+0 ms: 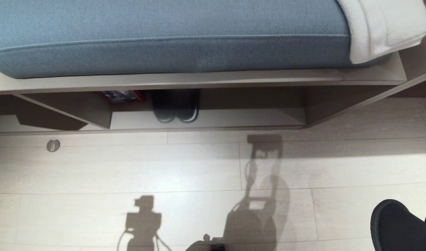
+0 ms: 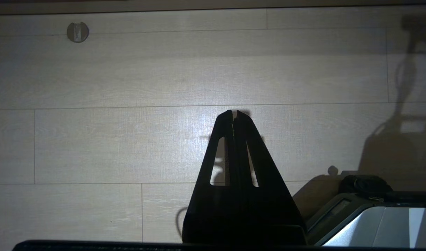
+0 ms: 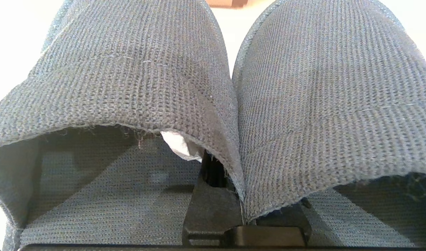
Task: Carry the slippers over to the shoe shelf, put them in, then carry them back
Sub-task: Place the slippers on the floor
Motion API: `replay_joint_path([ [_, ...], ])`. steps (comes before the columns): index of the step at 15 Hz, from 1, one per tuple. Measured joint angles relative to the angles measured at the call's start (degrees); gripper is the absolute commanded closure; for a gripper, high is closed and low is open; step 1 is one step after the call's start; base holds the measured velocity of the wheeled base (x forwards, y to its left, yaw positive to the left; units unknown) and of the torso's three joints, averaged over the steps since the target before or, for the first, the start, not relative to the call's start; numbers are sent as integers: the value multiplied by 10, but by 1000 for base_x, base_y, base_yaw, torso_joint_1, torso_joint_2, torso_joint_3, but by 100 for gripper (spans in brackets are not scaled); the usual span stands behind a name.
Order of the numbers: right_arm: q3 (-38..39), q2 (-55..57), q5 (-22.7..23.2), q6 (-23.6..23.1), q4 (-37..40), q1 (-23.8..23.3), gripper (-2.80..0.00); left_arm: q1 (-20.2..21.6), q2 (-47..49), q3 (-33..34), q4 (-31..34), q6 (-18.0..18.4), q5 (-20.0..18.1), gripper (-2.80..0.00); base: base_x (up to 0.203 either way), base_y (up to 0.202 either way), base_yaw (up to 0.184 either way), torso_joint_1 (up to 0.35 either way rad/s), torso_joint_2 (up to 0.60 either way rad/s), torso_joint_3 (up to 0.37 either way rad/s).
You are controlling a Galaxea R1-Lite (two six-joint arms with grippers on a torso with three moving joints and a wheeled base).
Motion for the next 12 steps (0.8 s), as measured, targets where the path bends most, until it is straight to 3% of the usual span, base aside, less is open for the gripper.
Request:
replay_joint_path([
  [12, 0, 0, 0, 0, 0, 0, 0, 0, 0, 0, 0, 0, 0, 0, 0, 0, 0, 2, 3, 200],
])
